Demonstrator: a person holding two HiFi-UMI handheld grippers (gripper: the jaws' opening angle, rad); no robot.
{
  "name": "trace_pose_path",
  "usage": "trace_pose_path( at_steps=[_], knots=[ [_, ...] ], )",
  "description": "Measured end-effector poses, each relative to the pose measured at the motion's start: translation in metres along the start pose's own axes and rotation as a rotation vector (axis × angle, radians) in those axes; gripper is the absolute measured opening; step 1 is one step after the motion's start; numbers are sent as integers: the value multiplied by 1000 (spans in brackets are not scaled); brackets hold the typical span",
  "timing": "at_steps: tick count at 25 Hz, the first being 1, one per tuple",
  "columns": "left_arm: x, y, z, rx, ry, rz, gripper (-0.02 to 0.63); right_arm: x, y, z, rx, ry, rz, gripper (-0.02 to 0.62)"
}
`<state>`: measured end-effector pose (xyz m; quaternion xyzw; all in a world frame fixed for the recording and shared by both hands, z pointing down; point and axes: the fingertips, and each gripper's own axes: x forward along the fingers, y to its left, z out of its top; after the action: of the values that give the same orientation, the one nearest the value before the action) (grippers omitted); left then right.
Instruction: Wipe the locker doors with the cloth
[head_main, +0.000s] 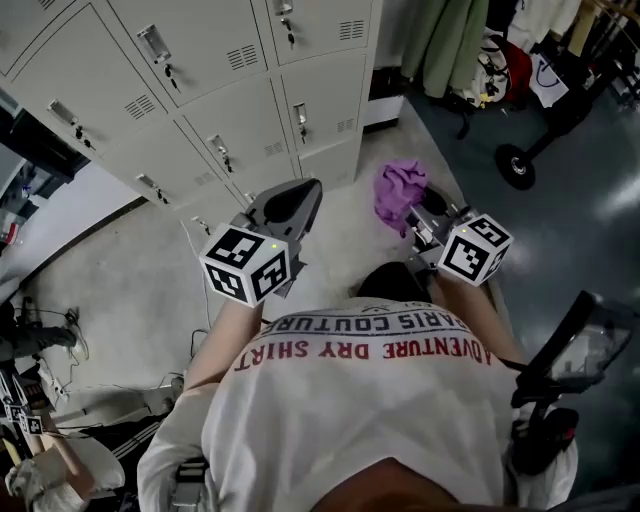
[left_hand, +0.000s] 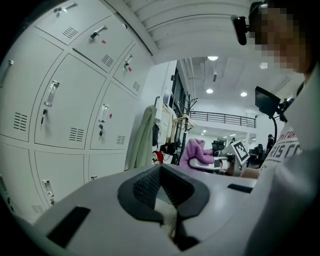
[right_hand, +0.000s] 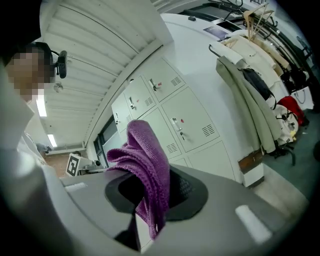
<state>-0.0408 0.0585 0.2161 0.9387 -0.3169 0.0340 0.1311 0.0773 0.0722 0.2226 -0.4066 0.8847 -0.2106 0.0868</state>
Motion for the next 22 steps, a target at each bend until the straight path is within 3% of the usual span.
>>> trace_pose_path(
  at_steps=[6,12,22],
  knots=[
    [1,23,4,-2,-8,31,3,36,-6,3,-8,15,53,71],
    [15,53,8,53,-2,73,2,79,-9,4,-50,31,155,71],
    [93,137,3,-10,7,128,2,155,-103,9,29,55,153,71]
  ],
)
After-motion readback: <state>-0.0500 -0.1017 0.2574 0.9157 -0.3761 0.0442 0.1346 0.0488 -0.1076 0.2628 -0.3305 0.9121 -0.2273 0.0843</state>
